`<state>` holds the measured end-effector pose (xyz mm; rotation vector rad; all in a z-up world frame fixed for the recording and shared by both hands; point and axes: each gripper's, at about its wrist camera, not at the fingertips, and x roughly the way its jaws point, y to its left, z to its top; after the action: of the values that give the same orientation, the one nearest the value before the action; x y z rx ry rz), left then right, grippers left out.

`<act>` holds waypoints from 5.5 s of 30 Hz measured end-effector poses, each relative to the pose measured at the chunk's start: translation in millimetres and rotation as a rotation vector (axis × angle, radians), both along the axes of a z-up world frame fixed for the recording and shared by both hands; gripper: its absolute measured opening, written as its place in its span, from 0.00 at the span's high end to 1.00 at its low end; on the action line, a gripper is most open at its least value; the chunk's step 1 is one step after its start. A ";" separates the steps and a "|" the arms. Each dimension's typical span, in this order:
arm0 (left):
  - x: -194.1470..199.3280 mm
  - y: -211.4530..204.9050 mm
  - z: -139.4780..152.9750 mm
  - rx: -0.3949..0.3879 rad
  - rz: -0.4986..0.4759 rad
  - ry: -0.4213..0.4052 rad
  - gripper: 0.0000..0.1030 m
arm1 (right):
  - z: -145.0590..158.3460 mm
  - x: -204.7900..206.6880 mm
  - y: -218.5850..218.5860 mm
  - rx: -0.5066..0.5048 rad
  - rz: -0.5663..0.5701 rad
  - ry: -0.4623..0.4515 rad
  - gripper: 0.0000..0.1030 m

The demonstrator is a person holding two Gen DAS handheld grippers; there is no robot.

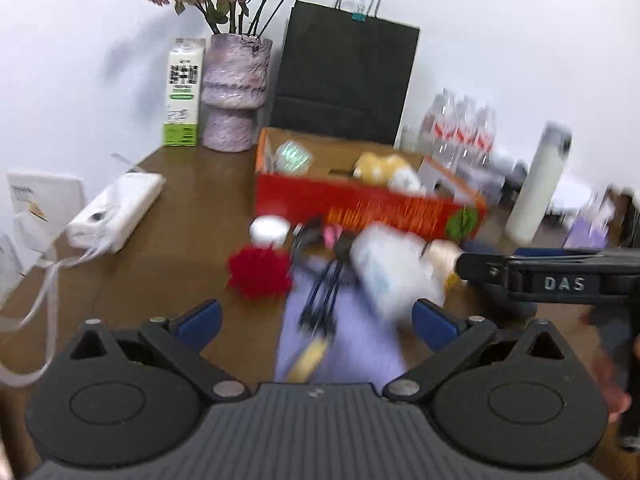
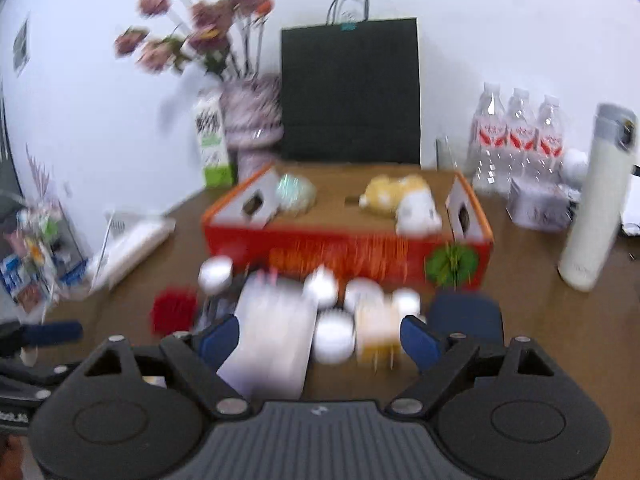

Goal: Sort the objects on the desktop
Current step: 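Put the beige cloth in the box with left gripper while right gripper places white box, then return both tools over the table toward the remaining items, then put the red rose in the box with left gripper while right gripper places navy pouch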

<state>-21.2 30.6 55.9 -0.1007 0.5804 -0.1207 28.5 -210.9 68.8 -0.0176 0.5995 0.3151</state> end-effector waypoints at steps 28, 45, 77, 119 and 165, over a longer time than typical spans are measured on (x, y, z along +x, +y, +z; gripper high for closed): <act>-25.8 32.9 -23.7 -0.086 -0.058 0.089 0.86 | -33.6 33.5 45.8 0.043 0.043 0.061 0.18; 165.2 41.9 77.4 -0.182 -0.149 -0.003 0.88 | 75.7 105.2 4.0 0.128 -0.008 -0.093 0.39; 244.8 23.2 54.0 -0.082 -0.021 0.090 0.11 | 46.7 222.4 -3.9 0.082 -0.043 0.127 0.20; 123.0 45.3 -34.5 -0.005 -0.025 0.128 0.20 | -37.6 55.8 -59.4 -0.124 -0.241 0.071 0.17; 355.5 -10.1 -3.9 -0.019 -0.116 0.235 0.34 | -36.5 326.9 24.1 -0.016 -0.164 0.439 0.36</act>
<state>334.3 20.5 52.0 -0.1005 0.8205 -0.2296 355.4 -186.8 32.3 0.0876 1.0331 0.1533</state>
